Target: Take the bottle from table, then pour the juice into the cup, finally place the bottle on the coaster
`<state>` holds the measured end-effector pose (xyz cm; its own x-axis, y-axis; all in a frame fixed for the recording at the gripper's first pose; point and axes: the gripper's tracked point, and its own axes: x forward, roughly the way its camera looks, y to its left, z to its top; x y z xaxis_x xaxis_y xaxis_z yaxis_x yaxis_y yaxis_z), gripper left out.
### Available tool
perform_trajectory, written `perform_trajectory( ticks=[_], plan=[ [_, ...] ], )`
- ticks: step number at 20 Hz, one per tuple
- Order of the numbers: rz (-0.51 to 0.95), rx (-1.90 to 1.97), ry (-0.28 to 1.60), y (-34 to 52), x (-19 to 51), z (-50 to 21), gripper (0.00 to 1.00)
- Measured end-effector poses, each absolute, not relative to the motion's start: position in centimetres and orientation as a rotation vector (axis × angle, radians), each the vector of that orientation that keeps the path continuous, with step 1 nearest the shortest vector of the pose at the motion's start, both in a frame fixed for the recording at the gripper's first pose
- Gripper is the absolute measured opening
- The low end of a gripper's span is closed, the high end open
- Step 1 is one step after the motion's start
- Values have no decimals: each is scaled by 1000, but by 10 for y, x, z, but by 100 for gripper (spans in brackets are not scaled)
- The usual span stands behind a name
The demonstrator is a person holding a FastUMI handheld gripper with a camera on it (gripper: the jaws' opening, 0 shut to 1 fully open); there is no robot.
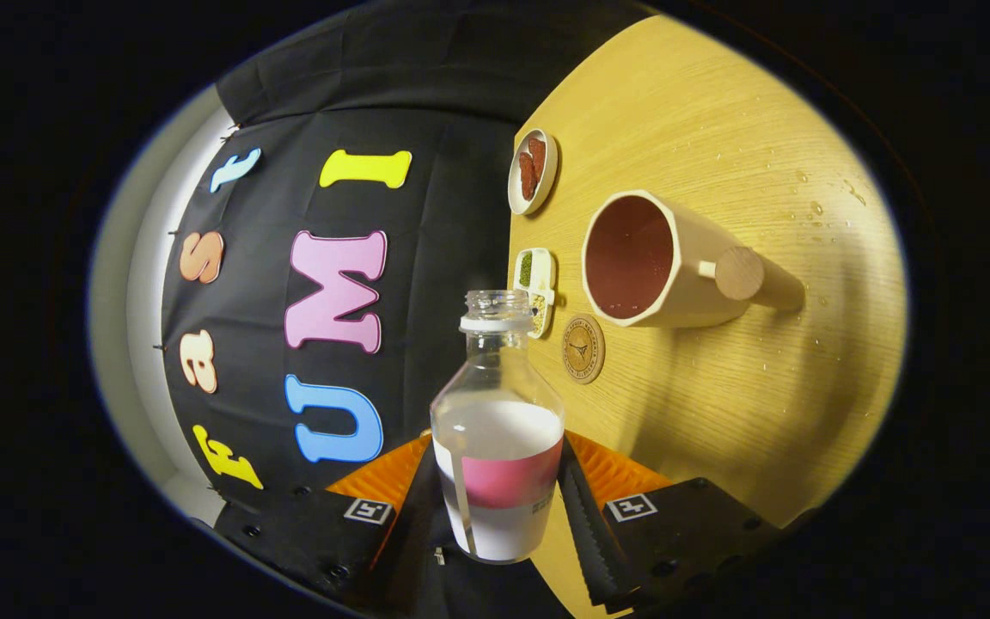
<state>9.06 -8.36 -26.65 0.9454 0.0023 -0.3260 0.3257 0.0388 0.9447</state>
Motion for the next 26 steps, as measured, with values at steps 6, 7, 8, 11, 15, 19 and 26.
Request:
perform_trajectory(
  ticks=[6,7,8,11,15,19,26],
  plan=[
    [-277,1567,287,-82,92,-275,75],
    [-279,1574,289,-81,91,-275,75],
    [-281,1583,287,-80,92,-275,75],
    [-289,1620,281,-80,91,-274,75],
    [-301,1656,269,-82,90,-274,75],
    [-315,1687,261,-87,89,-273,75],
    [-326,1755,265,-89,88,-273,75]
  ],
)
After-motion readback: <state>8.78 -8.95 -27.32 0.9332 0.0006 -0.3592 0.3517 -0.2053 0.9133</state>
